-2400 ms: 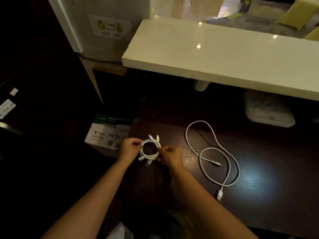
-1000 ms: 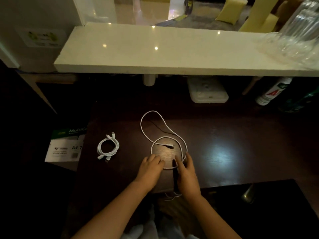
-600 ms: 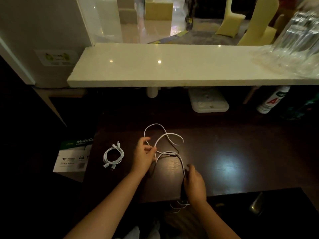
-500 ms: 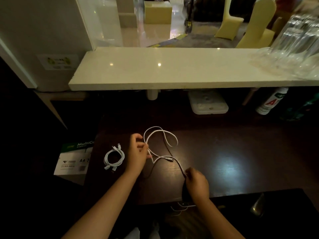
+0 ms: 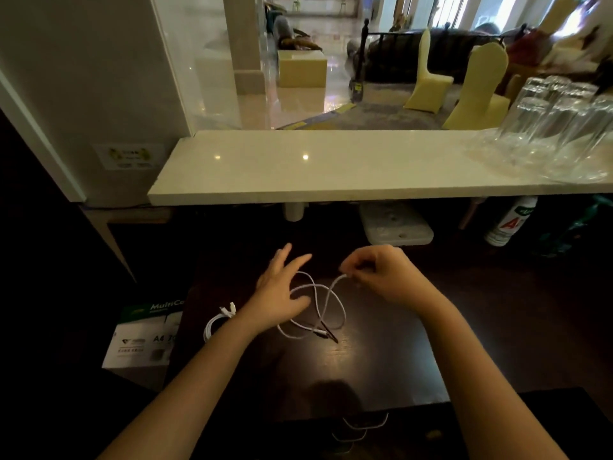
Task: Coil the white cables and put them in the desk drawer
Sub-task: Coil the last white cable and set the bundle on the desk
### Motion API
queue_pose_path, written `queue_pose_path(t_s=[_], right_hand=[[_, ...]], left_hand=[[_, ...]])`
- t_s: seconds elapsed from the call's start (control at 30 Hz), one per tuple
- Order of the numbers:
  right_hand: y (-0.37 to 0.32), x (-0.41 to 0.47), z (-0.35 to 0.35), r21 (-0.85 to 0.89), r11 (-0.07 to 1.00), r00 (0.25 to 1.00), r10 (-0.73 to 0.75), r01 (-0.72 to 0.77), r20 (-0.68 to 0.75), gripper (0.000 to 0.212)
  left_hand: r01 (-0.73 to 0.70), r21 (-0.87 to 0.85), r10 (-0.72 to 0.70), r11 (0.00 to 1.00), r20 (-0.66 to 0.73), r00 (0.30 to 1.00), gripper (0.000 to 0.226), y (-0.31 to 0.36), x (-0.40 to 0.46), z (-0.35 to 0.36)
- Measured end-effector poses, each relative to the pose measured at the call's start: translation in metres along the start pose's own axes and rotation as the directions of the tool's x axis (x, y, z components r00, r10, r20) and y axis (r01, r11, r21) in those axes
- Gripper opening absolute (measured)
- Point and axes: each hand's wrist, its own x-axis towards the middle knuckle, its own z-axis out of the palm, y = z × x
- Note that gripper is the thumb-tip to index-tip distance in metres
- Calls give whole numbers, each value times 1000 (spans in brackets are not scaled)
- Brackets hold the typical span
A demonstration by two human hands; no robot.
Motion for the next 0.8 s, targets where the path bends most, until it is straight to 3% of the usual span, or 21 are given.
queue_pose_path(t_s=[0.07,0.13,0.23,0.27,0.37,0.43,0.53,0.67,0.73,0.8], right_hand=[[-16,7,-10,57,996,997,-72,72,0,17],[-25,13,-20,141,984,993,-105,112,-58,16],[-27,22,-33,284,954,978,-37,96,-206,19],[-27,24,-37,325,942,968,-4,88,-251,21],[-22,28,-46,450,887,928,80,100,-364,17],[-17,31,-53,569,815,900,165,106,-404,13],[-12,35,-53,765,635,888,286,106,-360,16],[0,38,-30,892,446,870,413,65,-270,17],[9,38,-18,867,496,829,468,38,-305,13],[18,36,-7,700,711,781,475,-69,-405,7]], left_hand=[[-110,-269,111,957,-11,994,43,24,-2,-4],[-41,-571,85,820,51,995,18,42,-9,-13],[67,-796,30,602,107,994,34,47,-17,-28],[51,-792,45,608,98,994,36,46,-21,-33],[-65,-548,86,834,11,996,24,34,-29,-41],[-56,-409,68,911,14,998,20,21,-30,-44],[8,-313,21,950,89,996,17,-1,-32,-45],[5,-220,7,976,54,999,17,-16,-37,-47],[-20,-301,16,953,-17,1000,21,-16,-40,-50],[-52,-593,-13,804,-104,994,24,-8,-43,-55]])
